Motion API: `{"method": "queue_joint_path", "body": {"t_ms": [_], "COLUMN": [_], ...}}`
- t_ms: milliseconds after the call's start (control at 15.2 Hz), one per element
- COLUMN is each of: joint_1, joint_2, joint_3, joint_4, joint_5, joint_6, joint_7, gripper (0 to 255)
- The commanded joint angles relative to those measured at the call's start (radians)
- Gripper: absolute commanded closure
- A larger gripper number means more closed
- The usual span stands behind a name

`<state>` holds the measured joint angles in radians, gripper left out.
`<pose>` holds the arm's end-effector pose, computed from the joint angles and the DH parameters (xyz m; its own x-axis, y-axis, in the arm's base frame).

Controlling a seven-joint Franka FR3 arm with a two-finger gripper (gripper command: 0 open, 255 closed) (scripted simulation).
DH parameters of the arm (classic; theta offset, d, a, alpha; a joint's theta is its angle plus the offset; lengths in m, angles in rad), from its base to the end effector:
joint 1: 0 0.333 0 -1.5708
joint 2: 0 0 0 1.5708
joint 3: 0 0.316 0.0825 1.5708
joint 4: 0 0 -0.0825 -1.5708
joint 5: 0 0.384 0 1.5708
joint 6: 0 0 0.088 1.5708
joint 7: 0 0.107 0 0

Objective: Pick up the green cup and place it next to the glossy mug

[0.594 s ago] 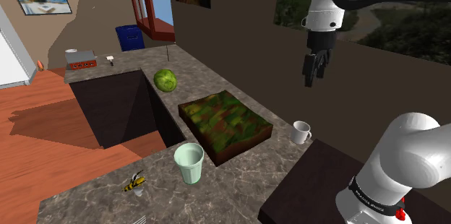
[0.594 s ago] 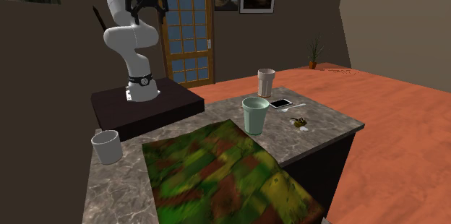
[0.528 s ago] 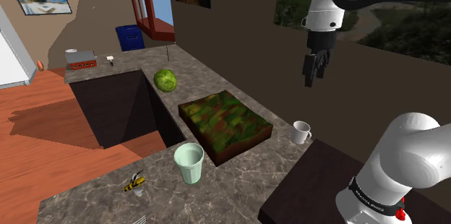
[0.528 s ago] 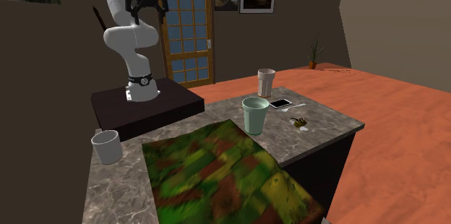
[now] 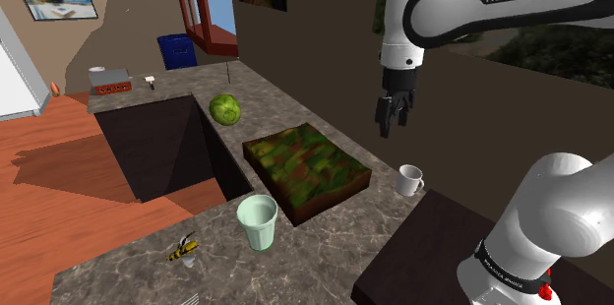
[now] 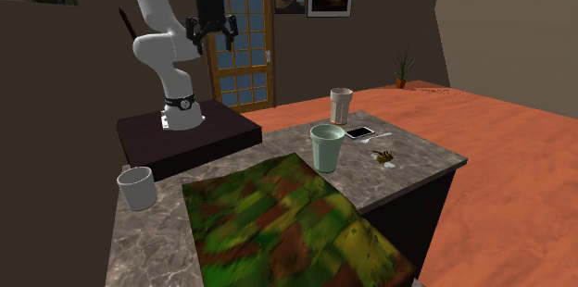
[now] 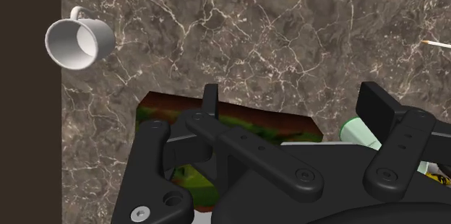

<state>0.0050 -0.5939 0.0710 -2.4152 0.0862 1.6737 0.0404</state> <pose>0.3539 0.0380 0.5065 0.9887 0.0081 -0.1498 0.0024 -0.9993 -0.0378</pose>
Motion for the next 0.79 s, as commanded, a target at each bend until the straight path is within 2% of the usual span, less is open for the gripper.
{"method": "queue_joint_path", "body": {"t_ms": [0,726], "joint_1": [0.009,0.053], "joint_2": [0.06,0.436], "joint_3": [0.017,0.093], "joint_4": [0.0,0.096], "joint_5": [0.021,0.098], "joint_6": [0.06,0.342], "joint_7": [0.018,0.094], "gripper": [0,0]}}
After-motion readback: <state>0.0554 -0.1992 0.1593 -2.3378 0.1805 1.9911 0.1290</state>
